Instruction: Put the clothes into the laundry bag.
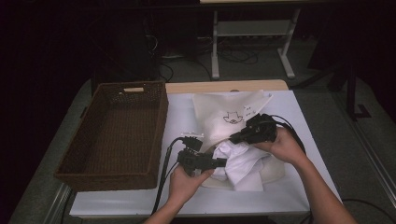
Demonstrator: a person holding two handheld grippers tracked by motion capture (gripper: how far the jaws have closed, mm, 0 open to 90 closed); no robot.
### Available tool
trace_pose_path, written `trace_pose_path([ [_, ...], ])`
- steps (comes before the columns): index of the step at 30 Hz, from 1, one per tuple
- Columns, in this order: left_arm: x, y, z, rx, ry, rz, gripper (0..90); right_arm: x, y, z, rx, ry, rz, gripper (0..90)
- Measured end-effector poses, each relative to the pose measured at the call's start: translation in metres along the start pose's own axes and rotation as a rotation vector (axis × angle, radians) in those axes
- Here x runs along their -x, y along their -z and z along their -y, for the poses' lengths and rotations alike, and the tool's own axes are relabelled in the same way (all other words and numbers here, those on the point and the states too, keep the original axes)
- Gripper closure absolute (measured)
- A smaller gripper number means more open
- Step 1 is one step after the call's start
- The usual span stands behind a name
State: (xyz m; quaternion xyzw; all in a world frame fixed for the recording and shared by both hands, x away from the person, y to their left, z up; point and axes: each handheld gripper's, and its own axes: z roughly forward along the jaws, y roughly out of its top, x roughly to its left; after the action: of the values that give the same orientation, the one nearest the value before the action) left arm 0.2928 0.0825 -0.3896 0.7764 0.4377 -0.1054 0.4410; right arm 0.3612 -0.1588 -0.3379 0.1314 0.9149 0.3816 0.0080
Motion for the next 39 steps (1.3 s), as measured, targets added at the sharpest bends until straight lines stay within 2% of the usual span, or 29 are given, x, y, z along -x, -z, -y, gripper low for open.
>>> trace_pose_path([
  [4,0.005,-0.005,0.003,-0.043,-0.004,0.020,33.6,0.002,-0.001,0.000,-0.003,-0.005,-0.001,86.7],
  [6,0.008,-0.013,0.002,-0.064,-0.005,0.022,31.7,0.002,-0.003,-0.001,-0.002,-0.003,-0.003,86.7],
  [9,0.010,-0.028,-0.003,-0.081,-0.009,0.001,30.2,0.001,-0.005,-0.001,-0.004,-0.005,-0.004,86.6],
  [10,0.008,-0.032,-0.005,-0.072,0.019,0.000,30.4,0.002,-0.005,0.000,-0.003,-0.004,-0.005,86.7],
  [11,0.008,-0.035,-0.006,-0.059,0.034,0.001,32.4,0.002,-0.004,0.001,0.002,-0.005,-0.005,86.6],
  [12,0.008,-0.038,-0.008,-0.035,0.039,-0.016,36.3,0.002,-0.004,0.001,0.004,-0.004,-0.004,86.6],
  [15,0.011,-0.048,-0.013,-0.011,0.019,-0.046,52.0,0.002,-0.003,0.003,0.007,-0.007,0.000,86.6],
  [18,0.010,-0.050,-0.016,0.039,0.013,-0.044,73.9,0.001,-0.001,0.006,0.006,-0.006,0.002,86.6],
  [20,0.011,-0.049,-0.018,0.074,-0.001,-0.059,80.2,-0.001,0.004,0.008,0.017,-0.011,0.002,86.7],
  [23,0.015,-0.047,-0.021,0.124,0.000,-0.080,82.1,-0.004,0.010,0.010,0.030,-0.010,0.003,86.8],
  [25,0.016,-0.046,-0.020,0.147,0.017,-0.073,82.3,-0.006,0.012,0.009,0.037,-0.004,0.000,86.8],
  [29,0.020,-0.041,-0.018,0.184,0.009,-0.073,82.6,-0.013,0.015,0.007,0.042,0.017,-0.009,86.8],
  [33,0.019,-0.037,-0.019,0.206,0.018,-0.076,82.7,-0.017,0.018,0.003,0.045,0.031,-0.013,86.9],
  [35,0.014,-0.037,-0.022,0.216,0.028,-0.091,82.6,-0.020,0.018,-0.001,0.044,0.039,-0.011,86.9],
  [37,0.008,-0.038,-0.025,0.215,0.056,-0.083,82.5,-0.019,0.017,-0.004,0.039,0.041,-0.004,86.9],
  [39,0.007,-0.038,-0.024,0.203,0.047,-0.087,80.6,-0.016,0.014,-0.003,0.025,0.033,-0.001,86.8],
])
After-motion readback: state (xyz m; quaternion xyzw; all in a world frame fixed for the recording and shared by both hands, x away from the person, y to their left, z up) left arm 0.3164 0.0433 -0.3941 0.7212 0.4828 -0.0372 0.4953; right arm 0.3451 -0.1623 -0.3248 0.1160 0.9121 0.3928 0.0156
